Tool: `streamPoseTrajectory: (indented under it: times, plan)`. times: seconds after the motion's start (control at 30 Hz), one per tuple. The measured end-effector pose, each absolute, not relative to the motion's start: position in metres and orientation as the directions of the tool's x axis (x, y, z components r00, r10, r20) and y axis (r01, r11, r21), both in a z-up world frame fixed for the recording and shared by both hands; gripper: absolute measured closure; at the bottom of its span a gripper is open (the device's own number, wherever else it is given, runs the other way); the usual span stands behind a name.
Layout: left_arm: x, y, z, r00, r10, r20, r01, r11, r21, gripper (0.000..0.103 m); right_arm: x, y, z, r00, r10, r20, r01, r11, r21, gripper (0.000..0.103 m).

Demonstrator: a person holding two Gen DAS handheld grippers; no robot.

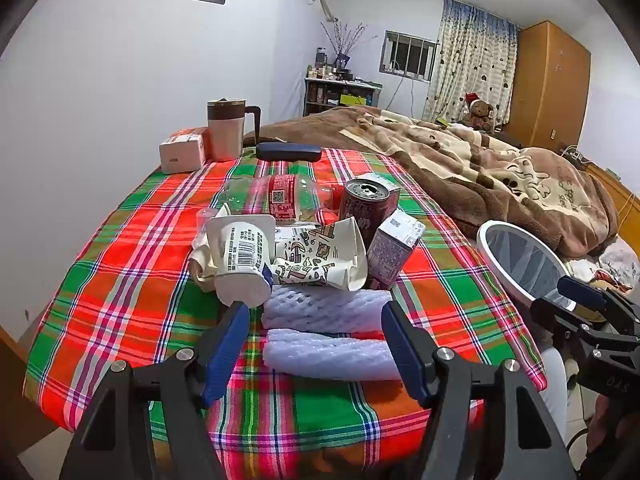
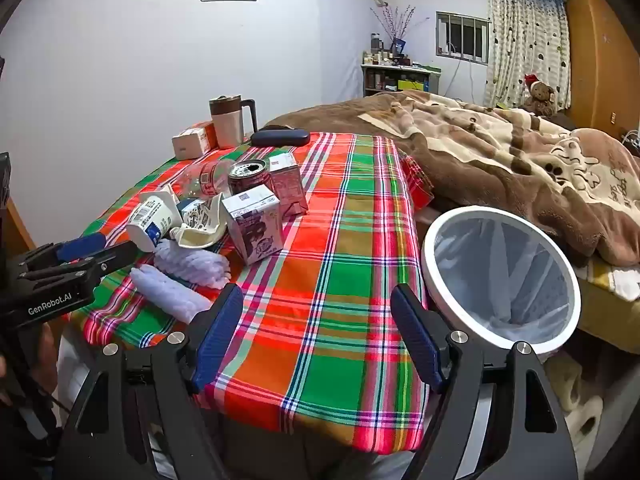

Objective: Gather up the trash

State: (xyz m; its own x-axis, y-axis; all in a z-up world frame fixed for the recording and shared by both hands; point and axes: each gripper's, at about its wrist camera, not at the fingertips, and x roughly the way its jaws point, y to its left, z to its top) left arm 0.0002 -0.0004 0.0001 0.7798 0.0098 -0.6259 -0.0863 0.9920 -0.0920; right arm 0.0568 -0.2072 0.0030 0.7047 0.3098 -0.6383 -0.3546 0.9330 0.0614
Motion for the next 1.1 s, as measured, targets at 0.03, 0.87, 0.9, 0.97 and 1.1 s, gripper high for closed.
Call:
streamPoseTrajectory:
  times: [0.03, 0.87, 0.9, 0.97, 1.1]
  plan:
    - [0.0002, -0.0004, 0.0001, 0.78, 0.009, -0.626, -0.086, 0.992, -0.093, 0.035, 0.0568, -0.2072, 0.003, 0.703, 0.312, -0.639, -0.355, 0.933, 0.064, 0.025]
    - [-0.003, -0.0012, 0.0022, 0.786, 0.002, -0.619, -0.084, 0.991, -0.104, 0.035, 0.056, -0.2055, 0.0024, 0.705, 0.314, -0.636, -0.359, 0.931, 0.063, 0.025]
    - [-0.0026, -0.0012, 0.002, 0.786, 0.003, -0.619, -0.084, 0.991, -0.103, 0.035, 0.056, -0.2055, 0.0025, 0.705, 0.314, -0.636, -0.359, 0.931, 0.063, 0.025]
    - [-0.0027, -0.0012, 0.002, 0.786, 0.003, -0.619, -0.084, 0.991, -0.103, 0.035, 0.056, -0.2056, 0.0026, 0.705, 0.314, -0.636, -0.359, 0.931, 0.063, 0.025]
    - [-0.0026, -0.0011, 0.002, 0.785, 0.002, -0.619, -0.084, 0.991, -0.104, 0.035, 0.0561, -0.2055, 0.0026, 0.704, 0.315, -0.637, -0.359, 0.931, 0.063, 0.025]
